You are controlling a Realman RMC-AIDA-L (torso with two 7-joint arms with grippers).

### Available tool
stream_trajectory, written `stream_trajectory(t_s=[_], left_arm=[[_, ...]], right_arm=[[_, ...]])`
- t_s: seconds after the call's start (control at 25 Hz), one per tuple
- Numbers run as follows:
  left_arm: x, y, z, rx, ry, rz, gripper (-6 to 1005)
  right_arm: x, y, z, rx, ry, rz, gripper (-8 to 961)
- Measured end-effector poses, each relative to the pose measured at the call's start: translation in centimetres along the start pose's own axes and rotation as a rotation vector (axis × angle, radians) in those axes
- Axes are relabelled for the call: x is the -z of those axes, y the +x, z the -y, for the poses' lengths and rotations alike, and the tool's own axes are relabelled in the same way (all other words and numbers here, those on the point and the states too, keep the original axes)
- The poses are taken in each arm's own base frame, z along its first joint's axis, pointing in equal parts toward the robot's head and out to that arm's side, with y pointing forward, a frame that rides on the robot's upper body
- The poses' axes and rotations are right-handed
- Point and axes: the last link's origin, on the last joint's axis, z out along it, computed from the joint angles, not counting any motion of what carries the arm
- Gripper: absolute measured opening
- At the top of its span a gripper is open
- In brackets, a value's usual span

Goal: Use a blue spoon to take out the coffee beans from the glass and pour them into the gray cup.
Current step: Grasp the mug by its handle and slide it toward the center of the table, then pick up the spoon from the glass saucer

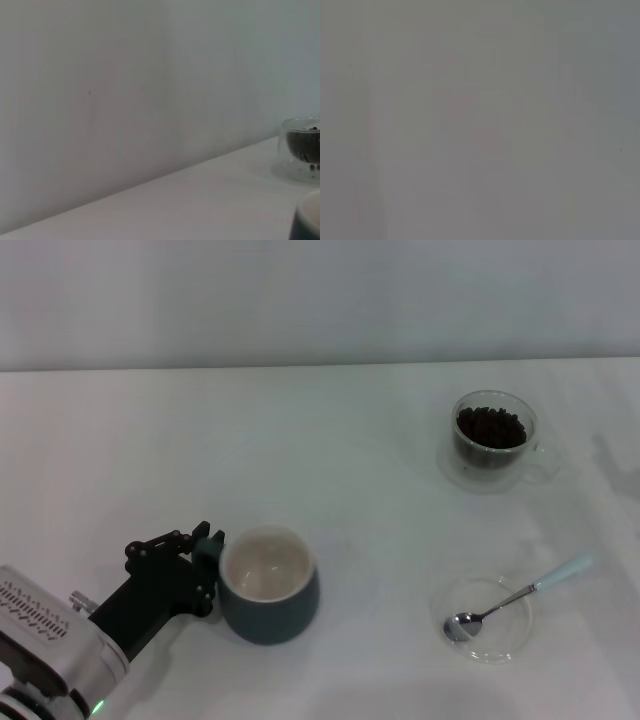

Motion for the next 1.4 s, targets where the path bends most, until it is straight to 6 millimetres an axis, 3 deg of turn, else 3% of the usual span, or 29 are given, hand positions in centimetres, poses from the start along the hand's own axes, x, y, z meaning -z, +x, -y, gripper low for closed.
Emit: stream_trajectory(t_s=[0.24, 0.44, 0.76, 1.2, 1.4], left_arm=[[0.4, -0.3, -0.1, 0.005, 0.003, 0.009, 160], [0.9, -0.6, -0.2, 0.012, 0.012, 0.011, 362], [2.4, -1.4, -0.3, 0.034, 0.040, 0.017, 575], [7.2, -1.9, -1.0, 0.094, 0.129, -0.079, 876], [9.4, -1.9, -0.2, 0.141, 0.257, -0.134, 863]], right_arm=[[0.0, 0.0, 0.0, 0.000, -0.002, 0.000, 831], [0.0, 0.0, -0.1, -0.001, -0.006, 0.002, 831], [0.1, 0.0, -0.1, -0.002, -0.008, 0.000, 830], [-0.1, 0.1, 0.1, -0.121, 0.000, -0.013, 829], [0.7, 0.9, 1.1, -0.297, 0.029, -0.081, 829]])
